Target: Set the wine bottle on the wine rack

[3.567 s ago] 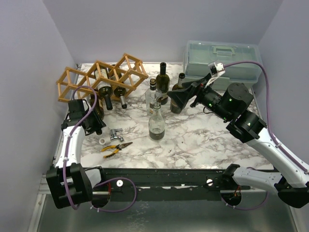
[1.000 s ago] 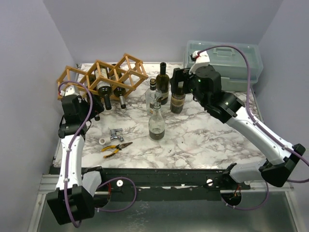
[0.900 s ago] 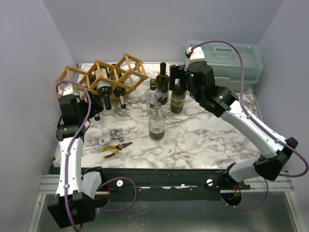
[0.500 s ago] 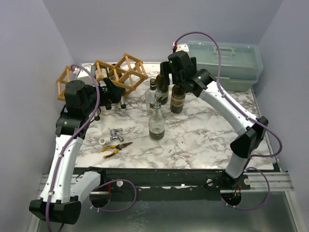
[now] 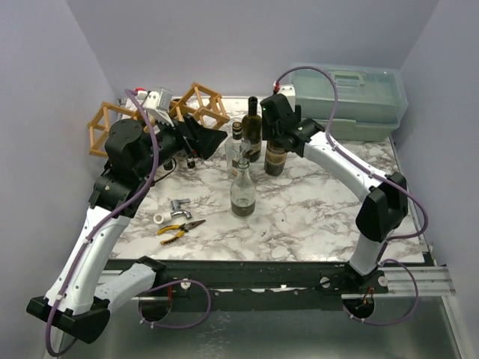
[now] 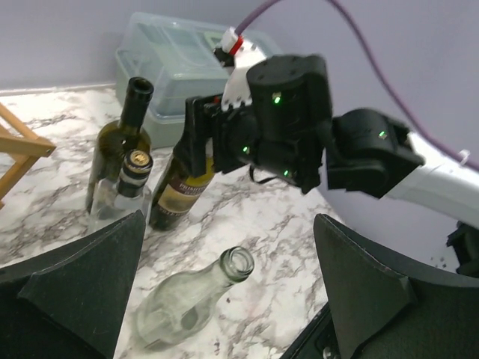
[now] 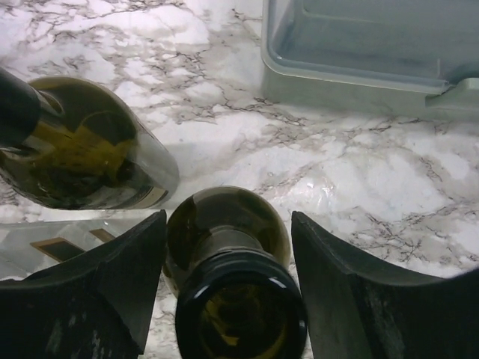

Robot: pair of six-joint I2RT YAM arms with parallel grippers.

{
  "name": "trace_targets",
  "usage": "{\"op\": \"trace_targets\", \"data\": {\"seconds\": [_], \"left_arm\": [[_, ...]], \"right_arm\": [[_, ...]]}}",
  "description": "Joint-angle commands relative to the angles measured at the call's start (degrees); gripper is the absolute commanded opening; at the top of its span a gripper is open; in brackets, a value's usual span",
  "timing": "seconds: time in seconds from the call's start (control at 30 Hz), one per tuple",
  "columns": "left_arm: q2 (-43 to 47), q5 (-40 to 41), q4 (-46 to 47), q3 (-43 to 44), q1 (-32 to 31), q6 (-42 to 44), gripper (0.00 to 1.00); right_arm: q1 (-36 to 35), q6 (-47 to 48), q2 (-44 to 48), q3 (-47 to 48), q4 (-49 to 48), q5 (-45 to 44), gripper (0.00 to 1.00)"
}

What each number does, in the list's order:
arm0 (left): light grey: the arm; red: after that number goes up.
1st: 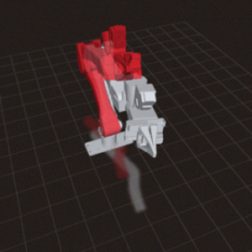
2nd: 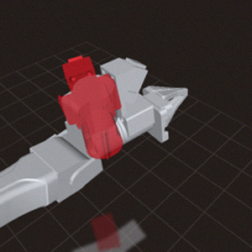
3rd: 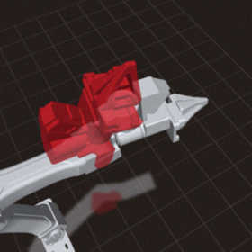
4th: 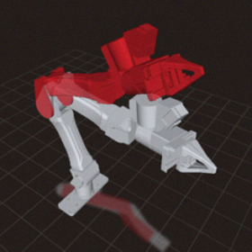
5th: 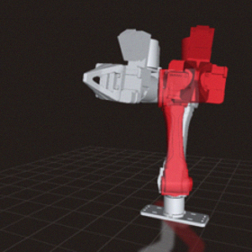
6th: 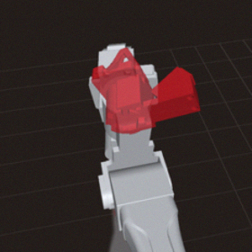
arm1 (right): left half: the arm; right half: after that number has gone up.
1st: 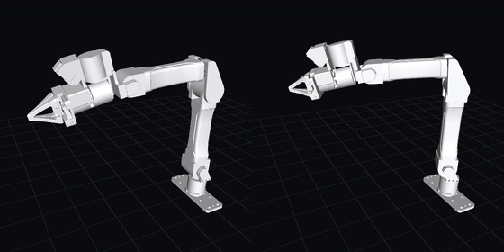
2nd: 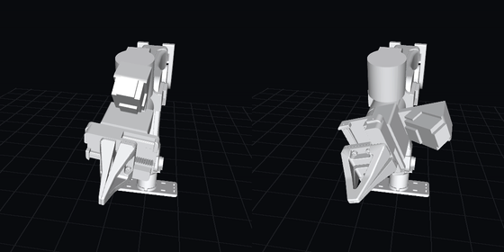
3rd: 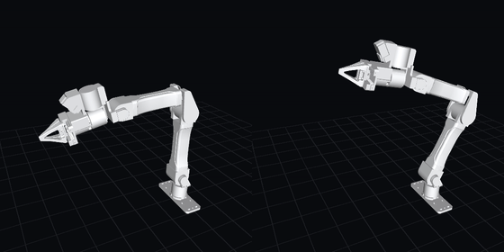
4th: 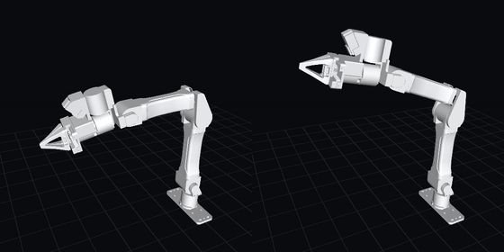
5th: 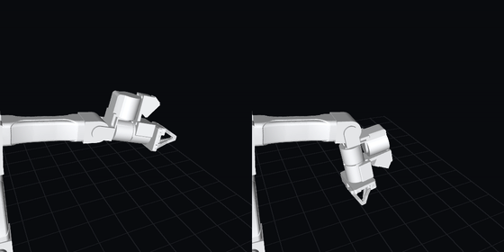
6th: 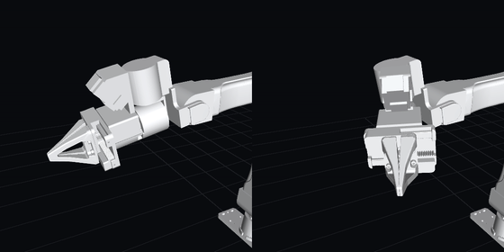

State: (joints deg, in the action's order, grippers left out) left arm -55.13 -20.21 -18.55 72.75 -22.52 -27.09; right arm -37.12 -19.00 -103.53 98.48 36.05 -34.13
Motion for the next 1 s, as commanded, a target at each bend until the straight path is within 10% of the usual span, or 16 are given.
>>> {"op": "trace_targets", "data": {"seconds": [0.0,0.37,0.97], "left_arm": [[0.1,-3.9,7.0,-0.8,-1.2,-6.4,0.95],[-4.7,-4.6,18.2,-5.1,-5.6,-19.0,0.95],[-19.5,10.2,26.8,0.3,-18.4,-31.4,0.94]], "right_arm": [[-0.1,0.1,4.7,-6.7,-10.9,-3.6,0.61],[-0.1,-0.7,19.6,-18.0,-20.9,-10.2,0.01],[-0.1,-35.2,51.4,-37.5,-40.8,-21.9,0.01]]}}
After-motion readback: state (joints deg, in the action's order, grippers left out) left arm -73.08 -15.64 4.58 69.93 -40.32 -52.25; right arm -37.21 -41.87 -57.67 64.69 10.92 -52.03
